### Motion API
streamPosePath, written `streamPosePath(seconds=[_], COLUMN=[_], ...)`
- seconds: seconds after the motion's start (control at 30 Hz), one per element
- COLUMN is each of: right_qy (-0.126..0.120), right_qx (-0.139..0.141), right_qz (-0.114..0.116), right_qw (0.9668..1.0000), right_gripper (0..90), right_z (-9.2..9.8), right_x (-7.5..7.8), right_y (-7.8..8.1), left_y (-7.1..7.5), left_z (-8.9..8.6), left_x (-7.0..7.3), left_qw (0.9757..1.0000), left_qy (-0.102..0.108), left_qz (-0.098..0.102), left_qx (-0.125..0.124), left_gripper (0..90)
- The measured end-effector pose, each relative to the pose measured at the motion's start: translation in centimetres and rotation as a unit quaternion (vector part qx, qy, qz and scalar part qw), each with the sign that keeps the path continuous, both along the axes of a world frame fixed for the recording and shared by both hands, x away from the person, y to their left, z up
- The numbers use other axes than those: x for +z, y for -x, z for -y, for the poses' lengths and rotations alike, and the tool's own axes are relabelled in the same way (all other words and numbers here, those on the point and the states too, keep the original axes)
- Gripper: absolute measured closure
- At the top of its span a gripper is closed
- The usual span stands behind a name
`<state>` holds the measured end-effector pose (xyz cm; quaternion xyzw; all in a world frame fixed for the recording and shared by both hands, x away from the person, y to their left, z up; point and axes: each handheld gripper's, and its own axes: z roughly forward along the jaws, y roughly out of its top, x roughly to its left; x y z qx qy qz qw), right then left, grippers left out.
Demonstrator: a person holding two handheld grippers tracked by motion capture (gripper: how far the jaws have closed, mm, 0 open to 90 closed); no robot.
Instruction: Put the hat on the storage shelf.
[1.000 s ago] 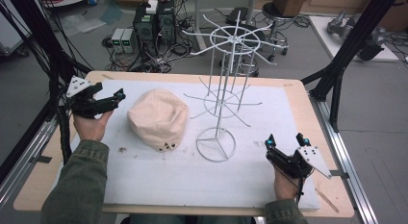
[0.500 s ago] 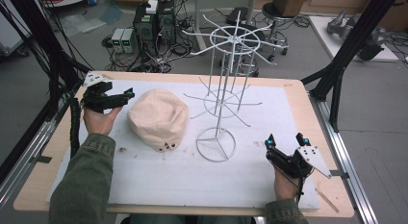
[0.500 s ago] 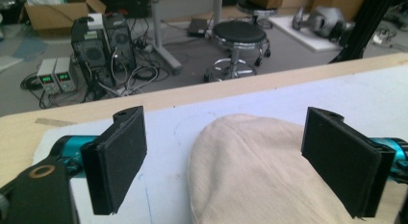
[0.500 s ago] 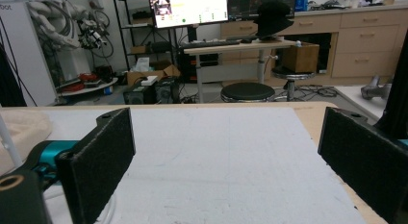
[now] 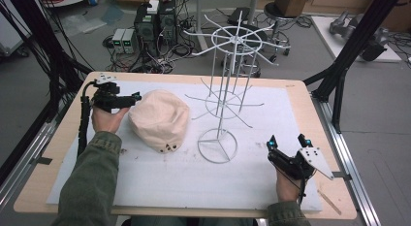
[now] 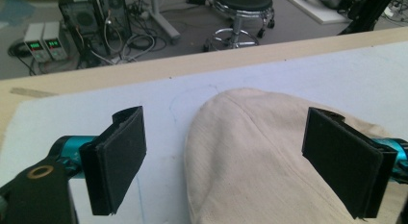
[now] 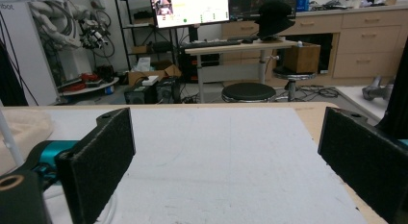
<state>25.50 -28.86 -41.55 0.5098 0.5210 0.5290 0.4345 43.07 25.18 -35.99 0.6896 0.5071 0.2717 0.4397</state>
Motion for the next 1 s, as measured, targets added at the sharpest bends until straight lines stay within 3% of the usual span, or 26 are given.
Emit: streamPosePath(seconds=[0.1, 0.3, 0.4, 0.47, 0.63, 1.0], right_qy=[0.000, 0.001, 0.001, 0.004, 0.003, 0.008], right_qx=[0.002, 0.003, 0.005, 0.006, 0.008, 0.014], right_qz=[-0.002, -0.002, -0.003, -0.002, -0.004, -0.004], right_qw=[1.0000, 1.0000, 1.0000, 1.0000, 1.0000, 0.9999], right_gripper=[4.8, 4.8, 4.8, 4.8, 4.8, 4.9], right_z=[0.0, 0.0, -0.1, -0.1, -0.1, -0.2], right_x=[0.0, 0.0, 0.0, 0.0, -0.1, -0.1], right_y=[0.0, 0.0, -0.1, -0.1, 0.0, -0.1], left_y=[-0.7, -1.5, -2.3, -3.0, -3.8, -5.2], left_z=[0.3, 0.3, 0.4, 0.6, 0.4, 0.2], left_x=[-0.8, -1.8, -2.1, -2.2, -2.7, -4.5], left_qw=[0.9997, 0.9985, 0.9968, 0.9946, 0.9912, 0.9857], left_qy=[-0.003, 0.001, -0.005, 0.003, 0.023, 0.014], left_qz=[-0.026, -0.055, -0.079, -0.100, -0.123, -0.163], left_qx=[0.001, -0.003, -0.012, -0.028, -0.044, -0.037], left_gripper=[15.9, 15.9, 16.2, 16.9, 17.1, 16.8])
